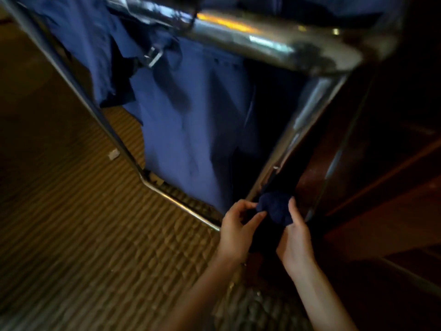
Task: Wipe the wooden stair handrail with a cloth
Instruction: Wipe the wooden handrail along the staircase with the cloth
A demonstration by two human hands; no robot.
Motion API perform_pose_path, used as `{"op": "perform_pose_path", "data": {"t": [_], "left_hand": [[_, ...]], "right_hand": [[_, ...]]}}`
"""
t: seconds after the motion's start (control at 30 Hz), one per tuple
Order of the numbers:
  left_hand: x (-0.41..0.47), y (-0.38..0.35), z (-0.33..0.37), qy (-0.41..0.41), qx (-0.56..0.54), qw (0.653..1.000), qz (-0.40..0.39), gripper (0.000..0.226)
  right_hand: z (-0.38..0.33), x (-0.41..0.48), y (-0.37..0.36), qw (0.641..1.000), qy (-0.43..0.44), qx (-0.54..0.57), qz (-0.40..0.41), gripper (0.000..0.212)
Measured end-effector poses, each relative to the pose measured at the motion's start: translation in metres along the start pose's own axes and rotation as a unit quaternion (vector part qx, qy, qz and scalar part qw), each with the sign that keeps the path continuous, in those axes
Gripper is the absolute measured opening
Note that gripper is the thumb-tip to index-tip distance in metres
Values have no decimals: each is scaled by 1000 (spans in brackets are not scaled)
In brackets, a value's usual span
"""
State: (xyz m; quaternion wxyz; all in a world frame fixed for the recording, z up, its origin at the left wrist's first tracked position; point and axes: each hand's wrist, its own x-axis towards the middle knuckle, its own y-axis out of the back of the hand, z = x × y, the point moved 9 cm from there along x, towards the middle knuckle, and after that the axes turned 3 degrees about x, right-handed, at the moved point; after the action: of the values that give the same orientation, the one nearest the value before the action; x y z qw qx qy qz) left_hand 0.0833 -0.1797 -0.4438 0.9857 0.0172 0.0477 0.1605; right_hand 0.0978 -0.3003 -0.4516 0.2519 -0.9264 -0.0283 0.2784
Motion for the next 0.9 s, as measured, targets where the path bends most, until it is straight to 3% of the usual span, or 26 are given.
{"op": "perform_pose_path", "data": {"t": [0.17, 0.3, 0.4, 0.53, 0.63, 0.73, 0.9], "left_hand": [[-32, 26, 58, 49, 12, 998, 33, 29], [-57, 78, 112, 82, 5, 993, 84, 13], [-72, 124, 175, 73, 27, 991, 113, 11], [-87, 164, 267, 62, 49, 993, 89, 13], [-91, 177, 336, 52, 72, 994, 63, 11], [-92, 179, 395, 51, 85, 995, 31, 13], [-86, 177, 457, 6, 134, 991, 22, 16]], "right_hand": [[-4, -54, -22, 992, -92, 77, 25, 64], [-30, -85, -59, 986, -97, -137, 7, 34], [-51, -122, -108, 962, -153, -219, -51, 33], [-109, -169, -177, 959, -101, -245, -101, 28], [-159, -208, -217, 951, -76, -260, -149, 37], [-212, -240, -242, 933, -49, -307, -182, 16], [-289, -272, -275, 893, 50, -380, -235, 28]]}}
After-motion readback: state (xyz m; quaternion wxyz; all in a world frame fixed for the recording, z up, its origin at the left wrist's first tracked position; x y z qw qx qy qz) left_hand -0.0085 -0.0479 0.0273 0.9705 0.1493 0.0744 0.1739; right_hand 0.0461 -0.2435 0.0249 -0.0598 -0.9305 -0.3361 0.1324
